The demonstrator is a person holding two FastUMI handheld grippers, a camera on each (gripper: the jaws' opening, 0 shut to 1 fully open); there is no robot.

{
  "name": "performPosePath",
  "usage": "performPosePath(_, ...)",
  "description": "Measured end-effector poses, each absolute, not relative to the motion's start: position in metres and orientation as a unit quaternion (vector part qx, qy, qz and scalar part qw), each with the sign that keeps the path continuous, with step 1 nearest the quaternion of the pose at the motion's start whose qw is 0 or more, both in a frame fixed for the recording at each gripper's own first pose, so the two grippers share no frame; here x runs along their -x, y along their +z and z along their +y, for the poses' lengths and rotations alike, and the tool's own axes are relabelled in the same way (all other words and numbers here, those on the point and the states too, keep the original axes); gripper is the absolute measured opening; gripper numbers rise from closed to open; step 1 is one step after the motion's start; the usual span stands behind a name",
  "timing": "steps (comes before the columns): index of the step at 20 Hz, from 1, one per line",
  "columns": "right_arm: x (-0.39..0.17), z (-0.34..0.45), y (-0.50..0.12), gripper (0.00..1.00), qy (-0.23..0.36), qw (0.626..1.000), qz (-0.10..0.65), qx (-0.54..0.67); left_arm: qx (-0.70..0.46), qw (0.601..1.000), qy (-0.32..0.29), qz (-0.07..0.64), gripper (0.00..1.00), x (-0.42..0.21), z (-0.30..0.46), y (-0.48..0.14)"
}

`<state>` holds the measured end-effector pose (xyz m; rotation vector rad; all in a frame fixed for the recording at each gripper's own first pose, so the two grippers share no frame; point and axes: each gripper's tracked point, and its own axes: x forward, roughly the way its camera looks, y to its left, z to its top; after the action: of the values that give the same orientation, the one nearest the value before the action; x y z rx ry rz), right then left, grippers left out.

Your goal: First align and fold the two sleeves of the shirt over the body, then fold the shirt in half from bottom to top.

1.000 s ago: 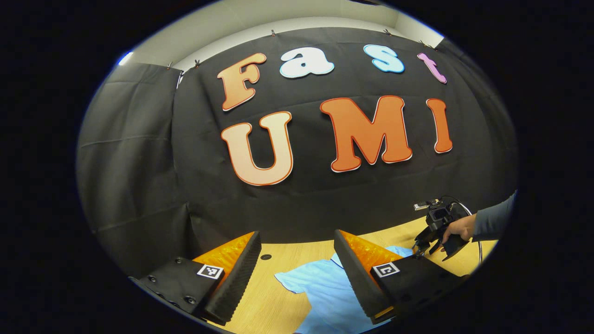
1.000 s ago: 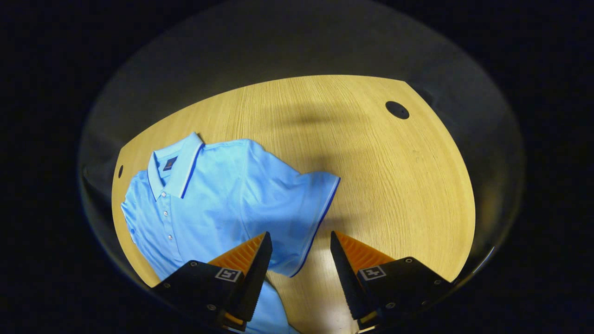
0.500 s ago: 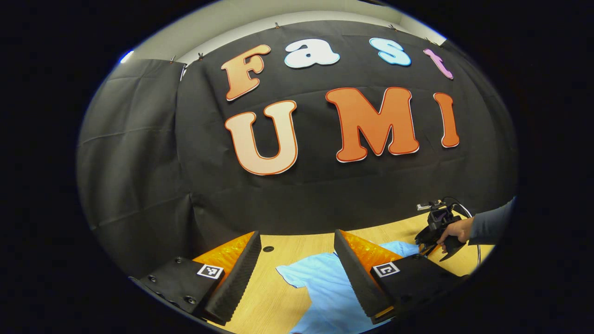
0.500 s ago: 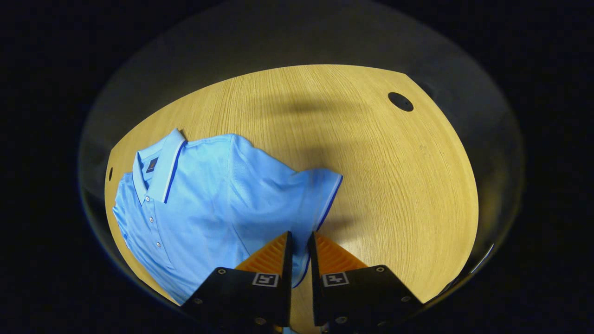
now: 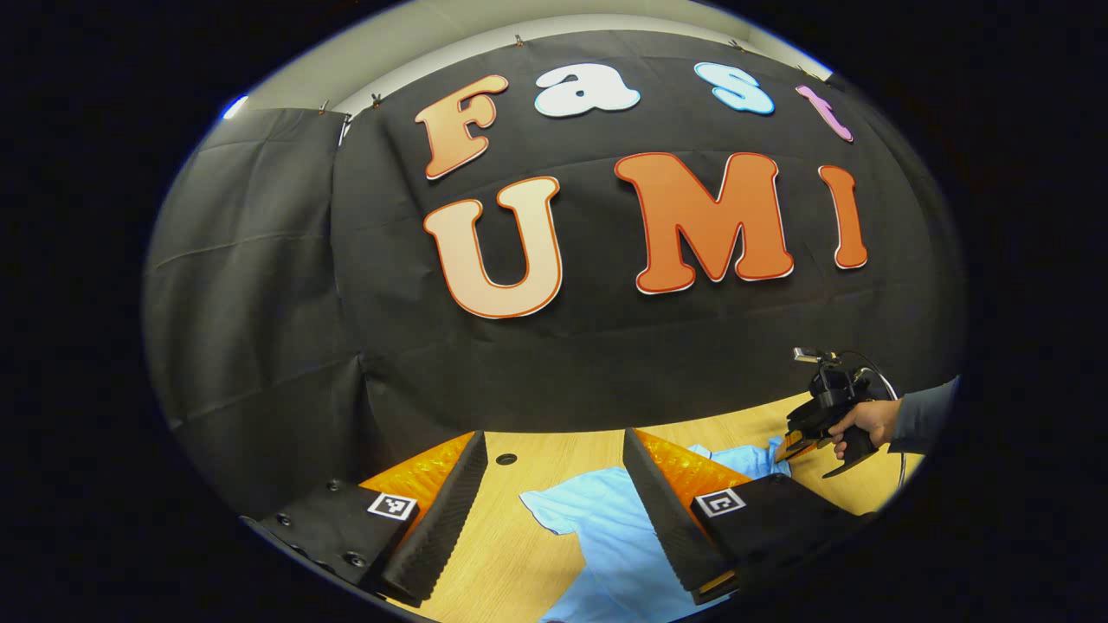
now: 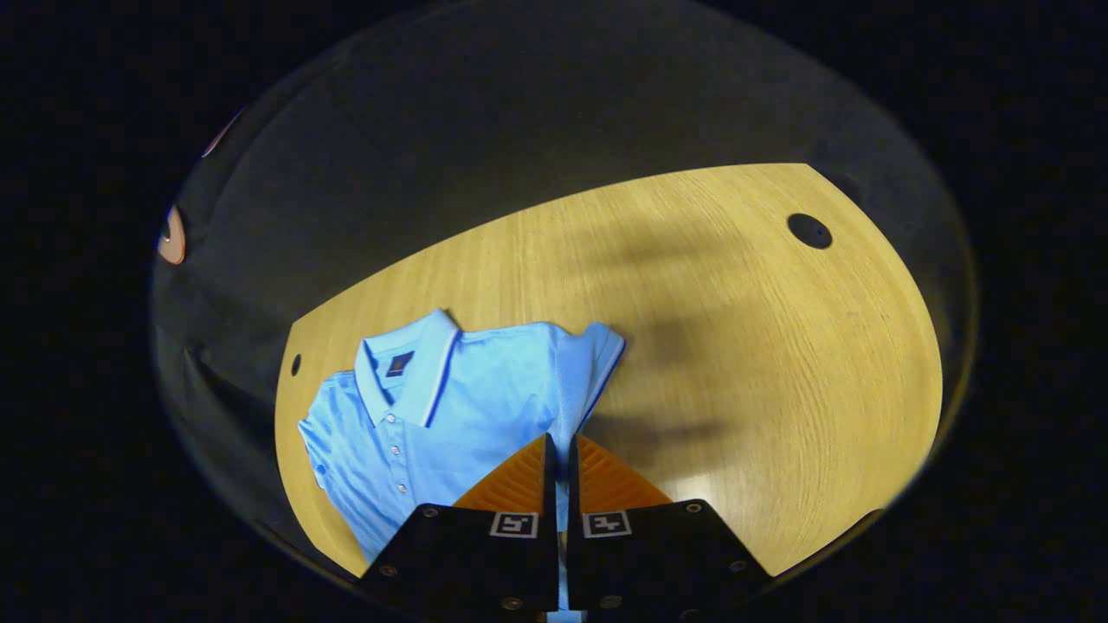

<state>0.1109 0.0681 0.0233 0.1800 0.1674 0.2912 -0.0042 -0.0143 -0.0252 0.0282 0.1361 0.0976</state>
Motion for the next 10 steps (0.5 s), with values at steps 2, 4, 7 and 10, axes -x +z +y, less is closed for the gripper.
performPosePath(2, -0.106, 0.084, 0.025, 0.04, 0.159, 0.98, 0.077, -0.087, -0.012, 0.995, 0.059, 0.077, 1.0, -0.001, -0.003, -0.032)
performPosePath(4, -0.1, 0.1, 0.024, 0.05, 0.169, 0.979, 0.078, -0.083, -0.003, 0.994, 0.061, 0.088, 1.0, -0.007, 0.008, -0.042)
performPosePath(7, -0.097, 0.121, 0.023, 0.05, 0.171, 0.98, 0.072, -0.074, 0.025, 0.992, 0.055, 0.11, 1.0, -0.022, 0.025, -0.063)
performPosePath(10, -0.094, 0.141, 0.021, 0.08, 0.171, 0.979, 0.073, -0.084, 0.06, 0.986, 0.031, 0.154, 1.0, -0.043, 0.037, -0.097)
